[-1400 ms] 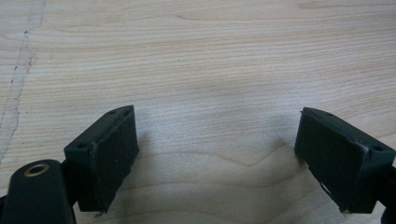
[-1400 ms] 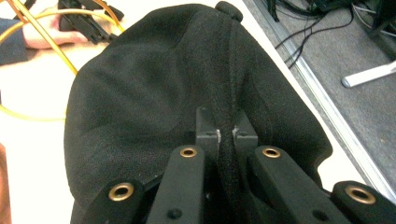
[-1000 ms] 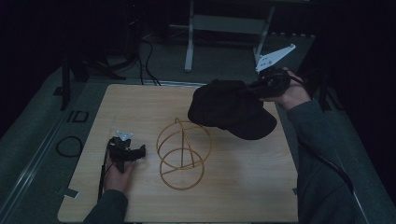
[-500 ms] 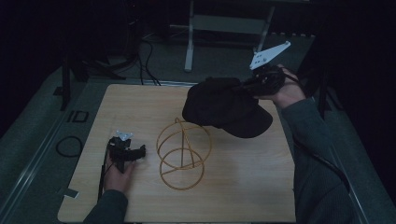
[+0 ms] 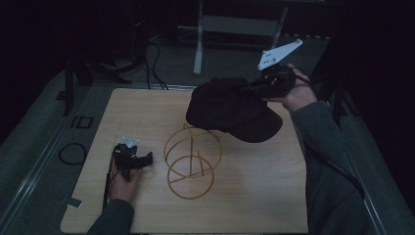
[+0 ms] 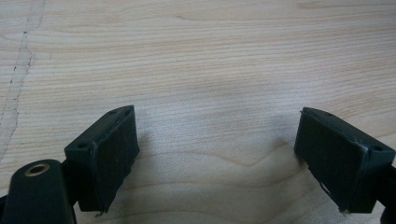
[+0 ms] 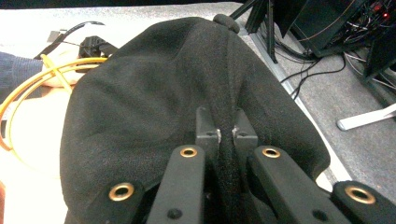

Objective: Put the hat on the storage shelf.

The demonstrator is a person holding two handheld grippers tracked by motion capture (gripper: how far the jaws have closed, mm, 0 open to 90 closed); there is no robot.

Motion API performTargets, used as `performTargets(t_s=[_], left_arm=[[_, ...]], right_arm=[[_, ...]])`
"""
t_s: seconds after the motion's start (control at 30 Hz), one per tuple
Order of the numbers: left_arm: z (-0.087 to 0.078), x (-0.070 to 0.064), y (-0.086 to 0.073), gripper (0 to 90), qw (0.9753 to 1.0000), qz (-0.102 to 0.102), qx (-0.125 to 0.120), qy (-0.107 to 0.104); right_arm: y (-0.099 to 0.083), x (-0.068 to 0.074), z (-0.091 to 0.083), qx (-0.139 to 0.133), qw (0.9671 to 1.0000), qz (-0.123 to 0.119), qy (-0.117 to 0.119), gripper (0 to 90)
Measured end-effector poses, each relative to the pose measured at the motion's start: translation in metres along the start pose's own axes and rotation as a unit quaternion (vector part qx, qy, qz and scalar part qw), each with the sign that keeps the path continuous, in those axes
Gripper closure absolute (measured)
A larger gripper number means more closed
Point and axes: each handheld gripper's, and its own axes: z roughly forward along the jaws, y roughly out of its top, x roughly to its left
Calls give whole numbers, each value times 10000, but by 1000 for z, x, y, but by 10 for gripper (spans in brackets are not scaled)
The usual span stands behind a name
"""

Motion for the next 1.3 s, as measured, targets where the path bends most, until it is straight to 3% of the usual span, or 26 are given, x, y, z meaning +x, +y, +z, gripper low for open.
performTargets(t_s=[0.27, 0.57, 0.9, 1.3], left_arm=[[0, 0, 0, 131, 10000, -2, 3, 1], [0, 0, 0, 131, 10000, 10, 11, -1], [0, 0, 0, 131, 10000, 20, 20, -3], [0, 0, 0, 131, 10000, 17, 12, 3]], right_arm=[[9, 4, -2, -29, 9999, -88, 51, 863], [23, 13, -7, 109, 9996, -254, -43, 863], [24, 15, -9, -161, 9996, -235, 64, 863], [35, 28, -7, -575, 9969, -354, 409, 863]])
